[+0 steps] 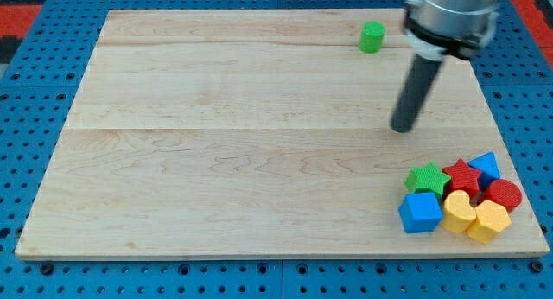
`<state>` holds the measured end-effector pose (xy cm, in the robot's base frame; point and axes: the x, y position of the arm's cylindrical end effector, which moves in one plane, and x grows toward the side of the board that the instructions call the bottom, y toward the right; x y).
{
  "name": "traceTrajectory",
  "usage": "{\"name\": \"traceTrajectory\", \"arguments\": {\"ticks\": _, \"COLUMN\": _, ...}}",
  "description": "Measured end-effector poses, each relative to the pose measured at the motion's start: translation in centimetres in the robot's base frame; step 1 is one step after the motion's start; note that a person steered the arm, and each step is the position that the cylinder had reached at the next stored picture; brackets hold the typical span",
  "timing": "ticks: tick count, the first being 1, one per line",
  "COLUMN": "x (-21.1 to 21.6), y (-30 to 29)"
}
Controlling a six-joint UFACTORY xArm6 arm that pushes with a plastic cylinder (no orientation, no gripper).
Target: Move the green circle to the center right of the board
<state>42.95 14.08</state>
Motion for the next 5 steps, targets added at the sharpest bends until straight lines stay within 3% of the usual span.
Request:
{"name": "traceTrajectory", "arguments": {"ticks": 1, "x": -4.5, "y": -6.4}}
{"name": "traceTrajectory", "arguments": {"ticks": 3, "x": -19.1, "y": -4.8}}
{"name": "traceTrajectory", "arguments": {"ticks": 4, "x": -21.1, "y": -3.3}}
{"name": "traceTrajectory", "arguments": {"ticks": 5, "x": -19.9, "y": -1.0}}
